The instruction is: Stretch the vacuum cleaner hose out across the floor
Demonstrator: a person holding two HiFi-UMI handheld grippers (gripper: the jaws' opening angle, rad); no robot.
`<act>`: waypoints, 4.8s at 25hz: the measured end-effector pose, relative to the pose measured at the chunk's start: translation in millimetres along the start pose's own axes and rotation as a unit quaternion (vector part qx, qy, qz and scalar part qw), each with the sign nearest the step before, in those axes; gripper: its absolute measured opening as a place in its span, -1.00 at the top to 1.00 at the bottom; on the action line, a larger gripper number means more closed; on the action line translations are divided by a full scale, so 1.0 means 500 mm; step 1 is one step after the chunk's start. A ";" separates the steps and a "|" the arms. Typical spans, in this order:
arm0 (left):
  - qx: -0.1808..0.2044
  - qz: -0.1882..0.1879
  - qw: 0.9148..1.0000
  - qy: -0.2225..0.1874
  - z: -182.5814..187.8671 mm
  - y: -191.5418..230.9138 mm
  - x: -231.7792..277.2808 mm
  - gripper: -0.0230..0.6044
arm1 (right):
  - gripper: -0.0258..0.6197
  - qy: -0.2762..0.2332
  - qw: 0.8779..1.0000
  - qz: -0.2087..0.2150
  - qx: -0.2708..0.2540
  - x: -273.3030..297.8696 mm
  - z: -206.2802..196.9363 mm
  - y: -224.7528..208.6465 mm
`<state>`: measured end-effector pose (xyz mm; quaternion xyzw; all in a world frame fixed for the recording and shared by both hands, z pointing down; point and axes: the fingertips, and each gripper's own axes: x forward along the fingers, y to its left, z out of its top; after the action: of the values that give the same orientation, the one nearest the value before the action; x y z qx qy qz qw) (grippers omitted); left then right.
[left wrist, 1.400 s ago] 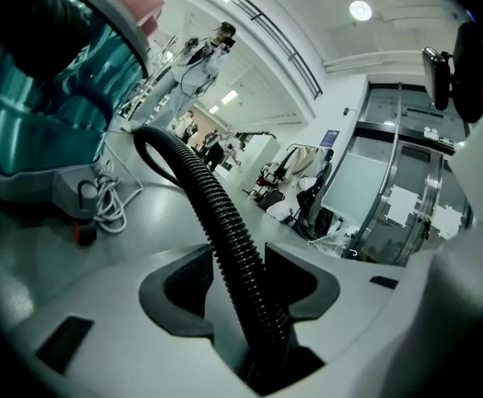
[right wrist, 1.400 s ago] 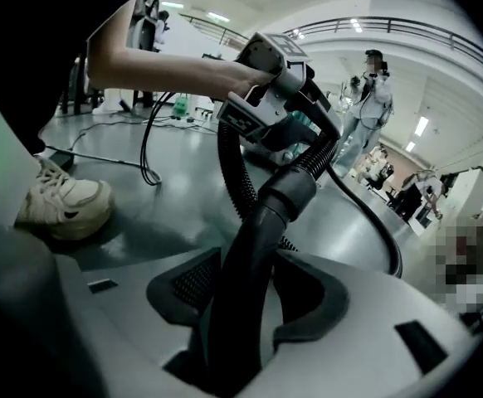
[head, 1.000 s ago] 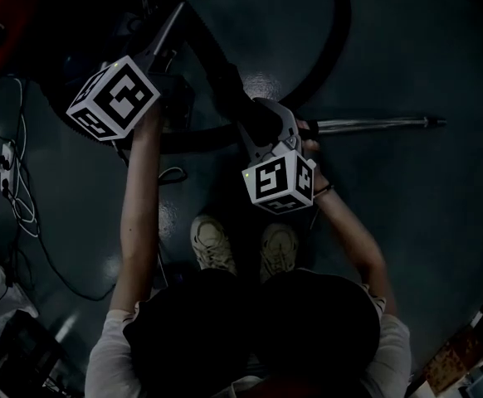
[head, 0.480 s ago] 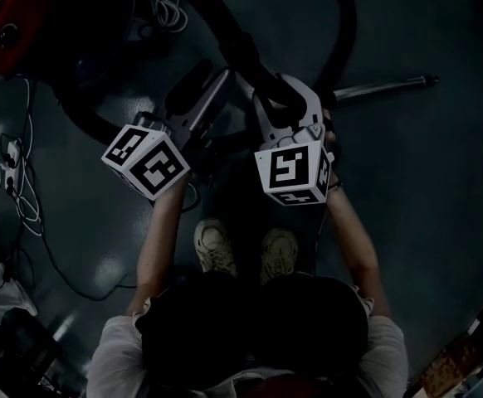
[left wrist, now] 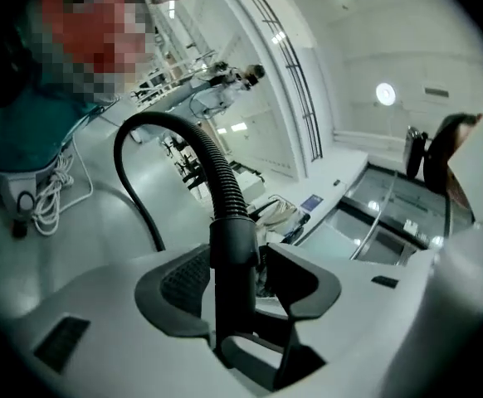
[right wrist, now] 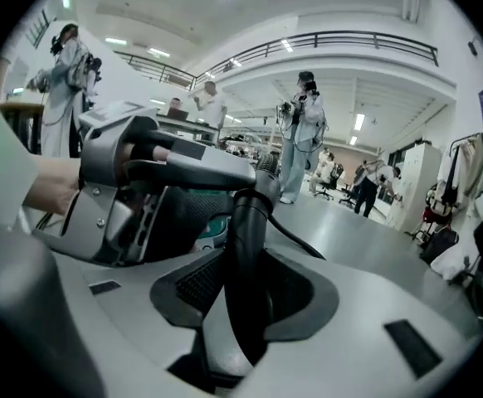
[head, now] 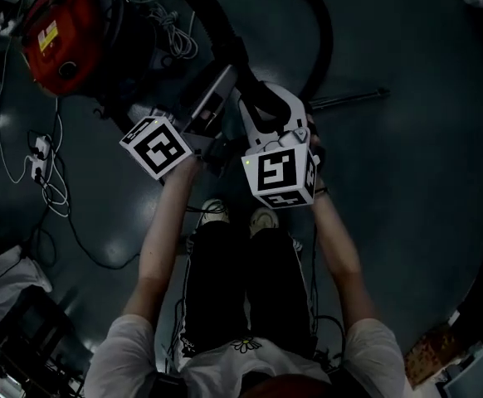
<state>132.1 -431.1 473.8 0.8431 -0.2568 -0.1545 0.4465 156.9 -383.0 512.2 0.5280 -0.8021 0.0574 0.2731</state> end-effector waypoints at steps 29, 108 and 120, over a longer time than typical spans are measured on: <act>-0.081 -0.241 0.966 0.045 0.391 -1.104 -0.165 0.28 | 0.41 -0.092 0.980 0.064 0.168 -0.814 0.842 -0.025; 0.040 -0.370 0.865 0.337 -0.433 -1.895 -1.519 0.53 | 0.40 -0.093 0.935 -0.019 -0.342 -1.817 0.714 0.857; 0.055 -0.414 0.846 0.332 -0.423 -1.942 -1.551 0.54 | 0.40 -0.188 0.886 0.044 -0.423 -1.616 0.818 0.963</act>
<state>-114.0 609.9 -193.2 0.8954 0.2714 -0.0209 0.3525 -183.5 330.2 -141.8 0.3277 -0.8090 -0.3753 0.3118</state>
